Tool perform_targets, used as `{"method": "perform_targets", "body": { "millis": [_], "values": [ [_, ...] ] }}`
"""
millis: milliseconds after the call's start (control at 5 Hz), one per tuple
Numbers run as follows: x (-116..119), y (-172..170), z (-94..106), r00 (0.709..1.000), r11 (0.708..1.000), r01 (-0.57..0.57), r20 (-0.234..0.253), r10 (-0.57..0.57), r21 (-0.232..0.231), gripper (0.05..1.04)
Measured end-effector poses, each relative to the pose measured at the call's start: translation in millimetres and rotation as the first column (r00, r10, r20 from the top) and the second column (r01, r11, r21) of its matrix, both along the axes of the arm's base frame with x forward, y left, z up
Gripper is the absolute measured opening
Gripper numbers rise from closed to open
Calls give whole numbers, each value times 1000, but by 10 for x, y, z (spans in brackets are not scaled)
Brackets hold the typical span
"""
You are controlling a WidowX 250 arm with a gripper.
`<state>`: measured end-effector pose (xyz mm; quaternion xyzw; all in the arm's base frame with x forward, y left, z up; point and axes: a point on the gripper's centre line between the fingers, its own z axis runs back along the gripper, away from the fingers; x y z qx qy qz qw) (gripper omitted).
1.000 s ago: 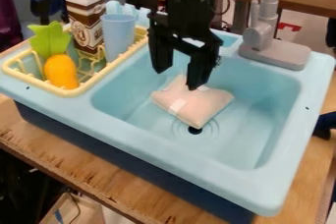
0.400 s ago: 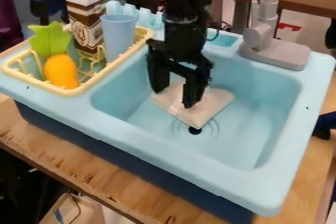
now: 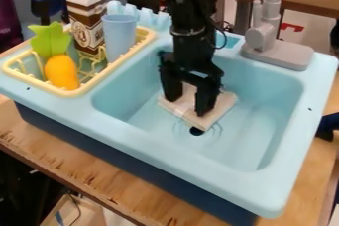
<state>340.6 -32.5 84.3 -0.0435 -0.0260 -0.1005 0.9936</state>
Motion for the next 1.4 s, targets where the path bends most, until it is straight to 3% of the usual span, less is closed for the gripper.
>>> {"method": "perform_targets", "body": {
  "millis": [400,600,800,1200,1400],
  "values": [
    [-8,-225,-7,999,989,-25,30,29,-145,1001],
    [-20,-498,-6,1000,974,-17,6,19,-227,1001],
    [-84,-853,-10,998,961,36,-38,-48,-274,1001],
    [-187,-1004,16,988,950,25,-137,-70,-310,1001],
    [-290,-1062,22,984,957,12,-168,-63,-290,1001]
  ]
}}
